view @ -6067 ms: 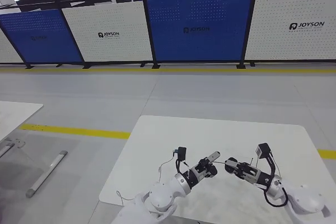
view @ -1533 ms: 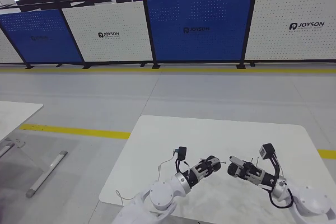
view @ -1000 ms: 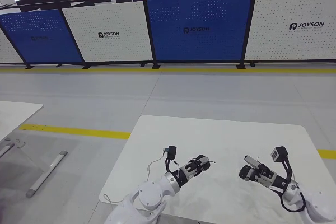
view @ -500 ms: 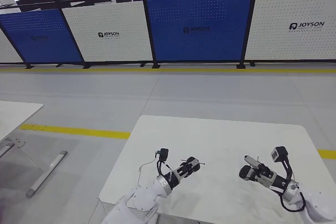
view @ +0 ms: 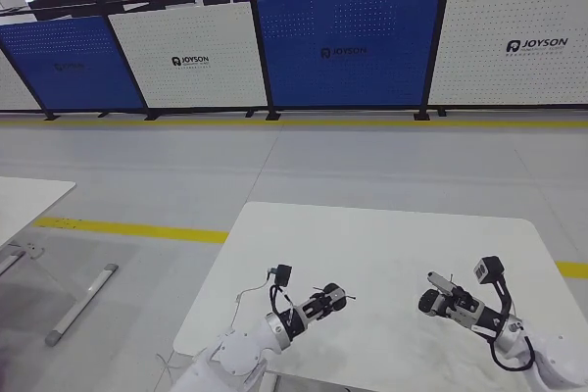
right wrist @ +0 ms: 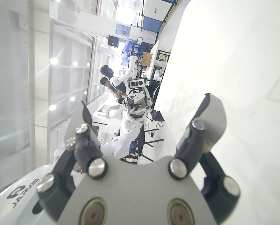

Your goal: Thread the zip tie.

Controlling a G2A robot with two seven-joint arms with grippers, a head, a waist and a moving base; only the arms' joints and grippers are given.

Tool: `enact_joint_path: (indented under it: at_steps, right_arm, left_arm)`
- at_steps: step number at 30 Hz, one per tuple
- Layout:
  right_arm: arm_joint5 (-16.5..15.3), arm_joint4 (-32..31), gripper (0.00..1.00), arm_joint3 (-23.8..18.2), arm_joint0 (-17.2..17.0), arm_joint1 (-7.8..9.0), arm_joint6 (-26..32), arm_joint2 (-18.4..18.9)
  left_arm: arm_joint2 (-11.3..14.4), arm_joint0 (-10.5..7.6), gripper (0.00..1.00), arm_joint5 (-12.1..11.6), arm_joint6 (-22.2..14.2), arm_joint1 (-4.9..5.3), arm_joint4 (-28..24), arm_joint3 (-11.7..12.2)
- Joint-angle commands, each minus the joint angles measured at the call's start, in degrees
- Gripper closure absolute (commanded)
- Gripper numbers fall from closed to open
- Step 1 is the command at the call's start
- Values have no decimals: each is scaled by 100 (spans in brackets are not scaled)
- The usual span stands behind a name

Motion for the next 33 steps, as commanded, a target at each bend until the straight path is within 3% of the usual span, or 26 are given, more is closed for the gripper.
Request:
enact_joint_path:
  at_steps: [1, 8, 16, 20, 23, 25, 33]
  right_arm:
    - [0, 0, 0, 0, 0, 0, 0, 0]
    - [0, 0, 0, 0, 0, 0, 0, 0]
    - [0, 0, 0, 0, 0, 0, 0, 0]
    - [0, 0, 0, 0, 0, 0, 0, 0]
    - [0, 0, 0, 0, 0, 0, 0, 0]
    - [0, 0, 0, 0, 0, 0, 0, 0]
    - [0, 0, 0, 0, 0, 0, 0, 0]
  left_arm:
    - [-12, 4, 100, -41, 89, -8, -204, -73]
    - [-414, 198, 100, -308, 13, 35, -1098, -875]
    - [-1037, 573, 100, -468, -817, 142, -2172, -2013]
    - [-1354, 813, 100, -639, -725, 176, -1997, -2600]
    - [-1485, 961, 100, -639, -627, 184, -1866, -2968]
    - [-1537, 1051, 100, -639, -544, 185, -1749, -3079]
    - [-1537, 1051, 100, -639, -544, 185, -1749, -3079]
